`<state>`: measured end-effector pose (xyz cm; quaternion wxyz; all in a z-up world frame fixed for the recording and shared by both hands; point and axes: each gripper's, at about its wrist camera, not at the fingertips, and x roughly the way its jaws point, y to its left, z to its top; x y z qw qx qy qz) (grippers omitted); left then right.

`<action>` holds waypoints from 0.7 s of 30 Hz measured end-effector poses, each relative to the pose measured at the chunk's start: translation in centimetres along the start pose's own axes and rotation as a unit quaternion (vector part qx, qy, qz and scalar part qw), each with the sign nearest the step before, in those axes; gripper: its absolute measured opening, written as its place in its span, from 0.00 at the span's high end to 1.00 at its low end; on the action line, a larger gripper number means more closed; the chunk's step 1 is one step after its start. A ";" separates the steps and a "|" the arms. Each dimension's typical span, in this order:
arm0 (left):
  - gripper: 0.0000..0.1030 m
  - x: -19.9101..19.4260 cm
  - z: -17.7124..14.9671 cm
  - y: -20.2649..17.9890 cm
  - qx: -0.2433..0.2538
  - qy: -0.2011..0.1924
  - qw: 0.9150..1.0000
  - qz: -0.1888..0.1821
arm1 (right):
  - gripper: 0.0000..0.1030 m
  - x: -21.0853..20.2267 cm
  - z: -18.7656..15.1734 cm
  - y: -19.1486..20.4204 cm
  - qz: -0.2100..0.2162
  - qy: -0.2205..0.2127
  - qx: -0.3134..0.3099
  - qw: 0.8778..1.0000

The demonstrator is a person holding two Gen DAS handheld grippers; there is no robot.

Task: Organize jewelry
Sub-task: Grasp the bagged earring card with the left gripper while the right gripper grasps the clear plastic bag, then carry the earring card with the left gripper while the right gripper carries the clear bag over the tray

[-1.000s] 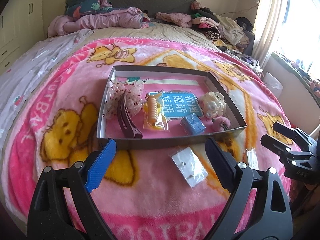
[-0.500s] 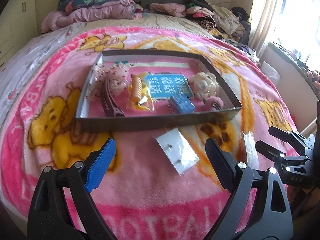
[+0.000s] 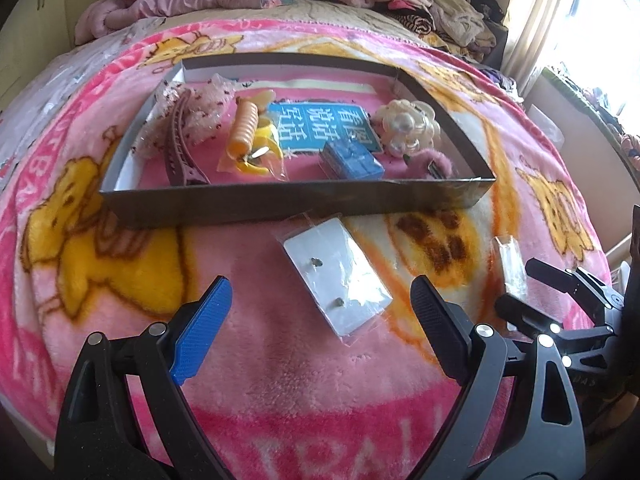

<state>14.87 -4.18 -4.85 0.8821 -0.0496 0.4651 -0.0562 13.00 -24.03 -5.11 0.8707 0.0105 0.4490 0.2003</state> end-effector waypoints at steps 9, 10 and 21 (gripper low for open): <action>0.21 2.5 -0.1 -1.0 -0.008 0.011 1.000 0.009 | 0.49 1.0 -0.7 -0.2 -0.006 -0.001 -0.011 1.000; 0.24 2.6 -0.1 -1.1 -0.007 0.011 1.000 0.010 | 0.52 0.9 -0.8 -0.4 -0.005 -0.001 -0.011 1.000; 0.59 2.4 0.1 -1.6 0.014 0.002 1.000 0.023 | 0.62 0.3 -0.7 -0.7 0.014 -0.011 -0.024 1.000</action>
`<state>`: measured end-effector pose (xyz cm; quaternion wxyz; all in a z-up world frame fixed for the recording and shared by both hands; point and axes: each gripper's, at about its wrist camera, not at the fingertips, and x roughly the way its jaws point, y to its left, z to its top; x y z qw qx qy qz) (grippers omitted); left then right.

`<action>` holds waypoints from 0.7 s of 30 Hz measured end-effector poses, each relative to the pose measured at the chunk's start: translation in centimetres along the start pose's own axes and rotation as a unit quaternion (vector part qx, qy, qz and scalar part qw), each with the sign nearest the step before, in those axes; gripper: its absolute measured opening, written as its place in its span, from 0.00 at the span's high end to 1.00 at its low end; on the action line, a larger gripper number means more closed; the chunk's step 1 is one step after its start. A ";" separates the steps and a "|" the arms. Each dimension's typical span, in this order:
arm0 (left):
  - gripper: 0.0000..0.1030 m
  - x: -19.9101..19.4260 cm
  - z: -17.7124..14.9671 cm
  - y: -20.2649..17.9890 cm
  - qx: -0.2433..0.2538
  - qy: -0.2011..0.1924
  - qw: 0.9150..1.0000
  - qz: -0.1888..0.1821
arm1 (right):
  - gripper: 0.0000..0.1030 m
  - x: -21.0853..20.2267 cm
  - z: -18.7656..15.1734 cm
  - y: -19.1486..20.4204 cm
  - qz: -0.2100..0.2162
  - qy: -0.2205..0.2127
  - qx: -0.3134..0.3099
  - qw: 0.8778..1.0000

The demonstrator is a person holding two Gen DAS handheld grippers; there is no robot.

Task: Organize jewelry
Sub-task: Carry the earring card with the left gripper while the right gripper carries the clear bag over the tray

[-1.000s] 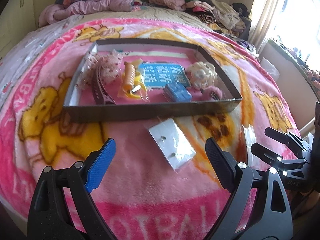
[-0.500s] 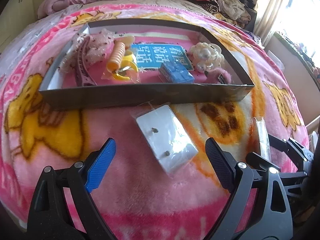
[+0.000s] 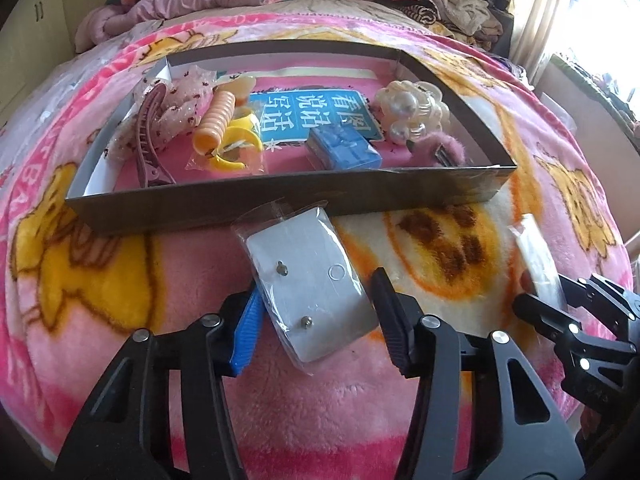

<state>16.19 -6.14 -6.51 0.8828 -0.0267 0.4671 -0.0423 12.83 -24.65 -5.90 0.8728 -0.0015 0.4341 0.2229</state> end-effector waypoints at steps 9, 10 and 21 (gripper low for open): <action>0.61 -2.3 -0.3 0.6 0.001 -0.017 1.000 -0.017 | 0.64 -0.2 0.5 1.9 0.025 -0.002 -0.027 0.999; 0.61 -2.6 -0.3 0.8 -0.002 -0.019 1.000 -0.019 | 0.64 -0.2 0.6 2.2 0.028 -0.001 -0.030 0.999; 0.61 -4.9 -0.1 3.1 -0.025 -0.044 0.999 -0.016 | 0.64 -0.6 1.8 4.9 0.050 -0.004 -0.057 0.997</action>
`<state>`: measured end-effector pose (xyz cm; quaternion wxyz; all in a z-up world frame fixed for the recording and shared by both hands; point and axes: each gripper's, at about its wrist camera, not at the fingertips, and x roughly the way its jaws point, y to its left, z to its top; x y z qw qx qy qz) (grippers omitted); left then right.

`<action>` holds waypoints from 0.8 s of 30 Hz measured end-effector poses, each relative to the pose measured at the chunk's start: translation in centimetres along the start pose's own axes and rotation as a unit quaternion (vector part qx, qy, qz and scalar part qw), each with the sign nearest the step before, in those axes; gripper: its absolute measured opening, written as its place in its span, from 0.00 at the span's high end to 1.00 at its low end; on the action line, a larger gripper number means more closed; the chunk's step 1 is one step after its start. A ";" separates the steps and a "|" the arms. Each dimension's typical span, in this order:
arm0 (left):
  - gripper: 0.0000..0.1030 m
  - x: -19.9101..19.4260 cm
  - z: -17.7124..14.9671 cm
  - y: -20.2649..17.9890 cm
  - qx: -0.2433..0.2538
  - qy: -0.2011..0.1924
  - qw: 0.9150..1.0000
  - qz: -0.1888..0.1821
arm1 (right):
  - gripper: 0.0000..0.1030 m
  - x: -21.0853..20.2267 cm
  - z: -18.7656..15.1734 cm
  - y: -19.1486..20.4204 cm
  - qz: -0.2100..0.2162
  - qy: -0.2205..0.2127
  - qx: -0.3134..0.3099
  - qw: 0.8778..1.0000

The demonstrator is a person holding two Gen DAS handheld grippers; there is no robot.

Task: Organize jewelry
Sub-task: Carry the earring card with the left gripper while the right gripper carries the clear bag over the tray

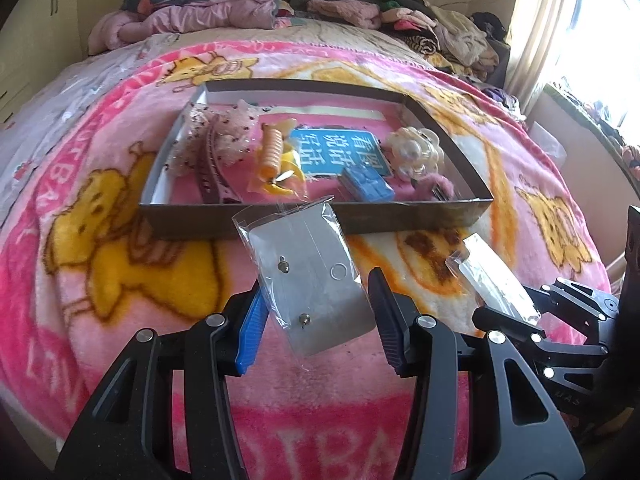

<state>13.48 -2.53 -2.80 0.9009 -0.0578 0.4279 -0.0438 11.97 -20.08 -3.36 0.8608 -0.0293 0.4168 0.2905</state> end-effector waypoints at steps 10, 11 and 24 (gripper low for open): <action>0.61 -1.2 1.0 1.8 -0.015 -0.013 1.000 0.002 | 0.64 -0.2 2.3 1.9 0.011 -0.011 -0.018 1.000; 0.61 -1.3 1.1 2.0 -0.016 -0.014 1.000 0.002 | 0.64 -0.2 2.5 1.9 0.011 -0.012 -0.019 1.000; 0.61 -1.5 3.5 2.7 -0.017 -0.020 1.000 -0.001 | 0.64 -0.4 5.7 2.5 0.009 -0.034 -0.024 0.999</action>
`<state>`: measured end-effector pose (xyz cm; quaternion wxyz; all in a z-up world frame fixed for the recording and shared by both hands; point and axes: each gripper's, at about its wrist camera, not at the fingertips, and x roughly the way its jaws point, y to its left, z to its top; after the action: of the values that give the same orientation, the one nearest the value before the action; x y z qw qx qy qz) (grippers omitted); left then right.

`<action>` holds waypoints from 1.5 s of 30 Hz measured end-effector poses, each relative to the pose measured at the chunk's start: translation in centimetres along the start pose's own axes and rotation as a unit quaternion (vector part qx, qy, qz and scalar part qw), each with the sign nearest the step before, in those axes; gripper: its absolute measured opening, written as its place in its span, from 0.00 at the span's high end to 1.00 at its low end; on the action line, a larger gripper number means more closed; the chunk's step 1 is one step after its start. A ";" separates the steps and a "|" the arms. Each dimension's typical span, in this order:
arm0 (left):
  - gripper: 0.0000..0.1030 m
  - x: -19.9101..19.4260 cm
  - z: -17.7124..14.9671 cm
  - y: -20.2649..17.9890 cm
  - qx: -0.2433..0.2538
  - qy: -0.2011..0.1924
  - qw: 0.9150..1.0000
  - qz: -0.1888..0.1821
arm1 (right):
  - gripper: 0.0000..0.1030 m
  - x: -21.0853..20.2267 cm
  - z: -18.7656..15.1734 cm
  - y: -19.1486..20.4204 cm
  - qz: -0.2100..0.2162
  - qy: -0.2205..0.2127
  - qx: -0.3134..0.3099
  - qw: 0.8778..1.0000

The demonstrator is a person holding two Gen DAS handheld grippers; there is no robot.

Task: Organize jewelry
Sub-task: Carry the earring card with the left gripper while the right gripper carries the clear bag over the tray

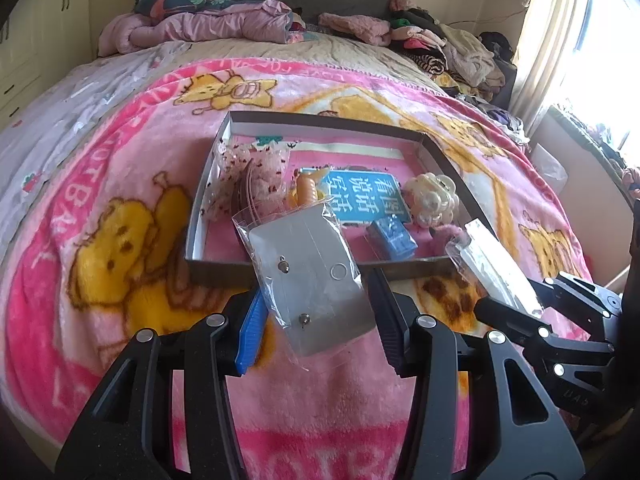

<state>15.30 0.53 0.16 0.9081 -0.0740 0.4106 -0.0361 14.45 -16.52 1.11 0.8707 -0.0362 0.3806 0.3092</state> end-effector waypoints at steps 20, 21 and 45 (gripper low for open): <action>0.61 1.3 4.1 -1.4 0.027 -0.001 1.000 -0.010 | 0.64 -0.2 3.8 -3.3 -0.027 -0.039 0.023 0.999; 0.61 1.5 4.2 -1.6 0.030 -0.002 1.000 -0.010 | 0.64 -0.2 3.8 -3.5 -0.028 -0.040 0.025 0.998; 0.61 7.0 5.5 -3.4 0.044 0.027 0.998 -0.032 | 0.64 1.7 4.2 -8.5 -0.093 -0.040 0.064 0.993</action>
<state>24.04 -3.10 -0.86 0.8972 -0.0464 0.4308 -0.0853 22.89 -21.25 1.44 0.9108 -0.0034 0.3592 0.2035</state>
